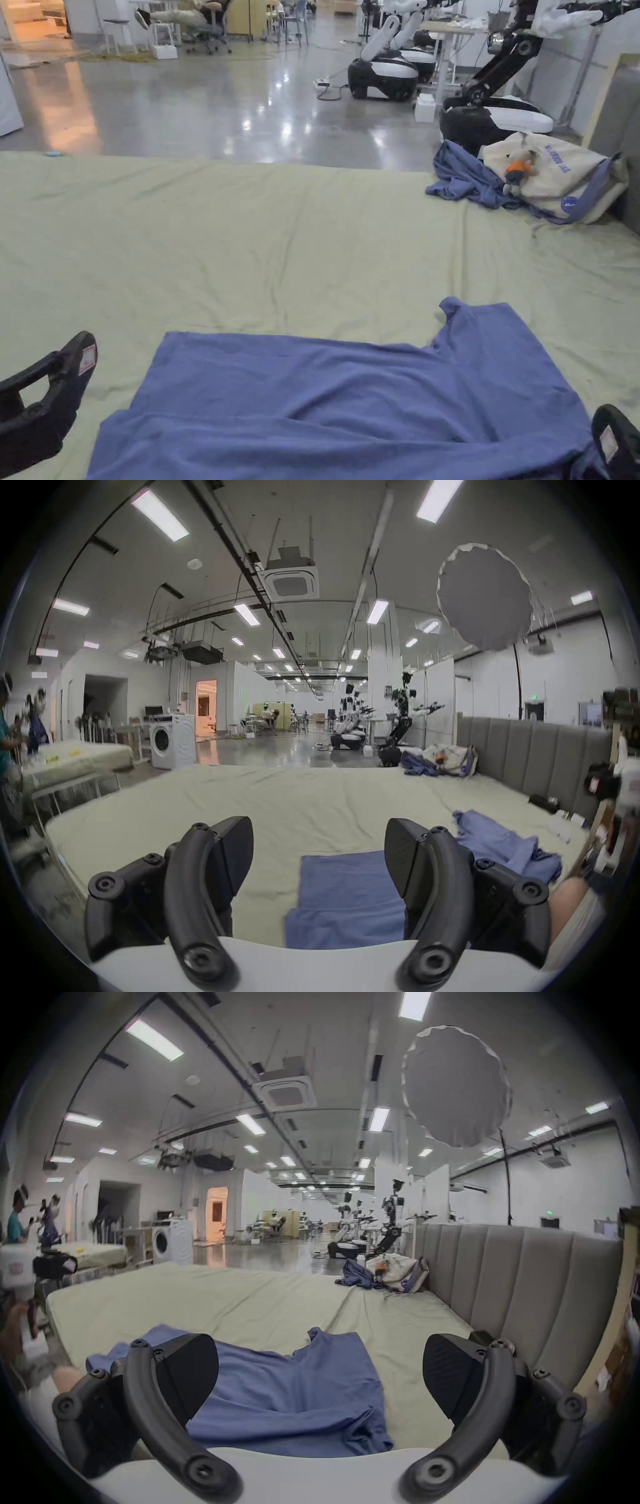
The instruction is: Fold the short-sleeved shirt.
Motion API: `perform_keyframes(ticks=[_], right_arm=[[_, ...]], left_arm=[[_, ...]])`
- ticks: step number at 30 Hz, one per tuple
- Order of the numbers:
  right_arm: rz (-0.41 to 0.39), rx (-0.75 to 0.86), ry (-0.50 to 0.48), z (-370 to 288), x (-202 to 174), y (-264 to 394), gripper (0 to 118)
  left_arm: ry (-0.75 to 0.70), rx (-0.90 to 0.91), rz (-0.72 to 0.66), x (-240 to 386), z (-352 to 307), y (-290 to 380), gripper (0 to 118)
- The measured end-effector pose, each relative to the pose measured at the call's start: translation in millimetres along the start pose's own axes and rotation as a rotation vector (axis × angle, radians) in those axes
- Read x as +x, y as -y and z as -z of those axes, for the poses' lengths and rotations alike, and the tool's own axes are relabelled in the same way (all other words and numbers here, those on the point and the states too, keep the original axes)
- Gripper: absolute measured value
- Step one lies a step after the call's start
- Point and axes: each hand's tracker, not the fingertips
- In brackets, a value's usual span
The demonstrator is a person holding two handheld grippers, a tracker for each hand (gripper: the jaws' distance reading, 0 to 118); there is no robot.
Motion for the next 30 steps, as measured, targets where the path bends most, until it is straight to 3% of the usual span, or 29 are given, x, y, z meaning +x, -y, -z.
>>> perform_keyframes(ticks=[1, 2, 3, 5, 6, 7, 12, 17, 23, 24, 25, 26, 27, 30], right_arm=[[0.016, -0.009, 0.006, -1, -6, 4, 83], [0.028, 0.012, 0.003, -5, -10, 10, 1], [0.022, 0.019, 0.003, -4, -10, 21, 2], [0.022, 0.005, 0.008, 2, -14, 29, 2], [0.053, -0.026, -0.081, 5, -11, 30, 2], [0.059, -0.042, -0.088, 5, -11, 31, 2], [0.050, -0.027, -0.061, 8, -8, 29, 2], [0.064, -0.047, -0.079, 13, -5, 29, 2], [0.067, -0.068, -0.102, 17, -9, 27, 2], [0.067, -0.071, -0.106, 18, -9, 27, 2], [0.062, -0.077, -0.110, 19, -9, 27, 2], [0.057, -0.083, -0.112, 20, -10, 27, 2], [0.053, -0.086, -0.113, 21, -11, 28, 2], [0.054, -0.101, -0.120, 23, -9, 29, 2]], left_arm=[[0.007, -0.017, -0.028, 1, -4, 7, 74], [0.011, 0.006, -0.029, 2, -10, 14, 17], [-0.003, 0.045, -0.018, 7, -16, 19, 0], [-0.099, 0.033, 0.086, 11, -20, 26, 0], [-0.065, 0.006, 0.056, 7, -18, 35, 0], [-0.010, -0.027, 0.045, 1, -22, 35, 0], [-0.026, -0.053, 0.010, -11, -14, 44, 0], [0.092, -0.161, -0.063, -34, 49, 23, 0], [0.146, -0.411, 0.103, -47, 188, 24, 0], [0.194, -0.503, 0.103, -48, 216, 24, 6], [0.232, -0.586, 0.071, -53, 239, 28, 25], [0.211, -0.620, 0.053, -56, 257, 35, 75], [0.176, -0.693, 0.057, -57, 278, 42, 92], [0.147, -0.800, 0.096, -63, 322, 60, 92]])
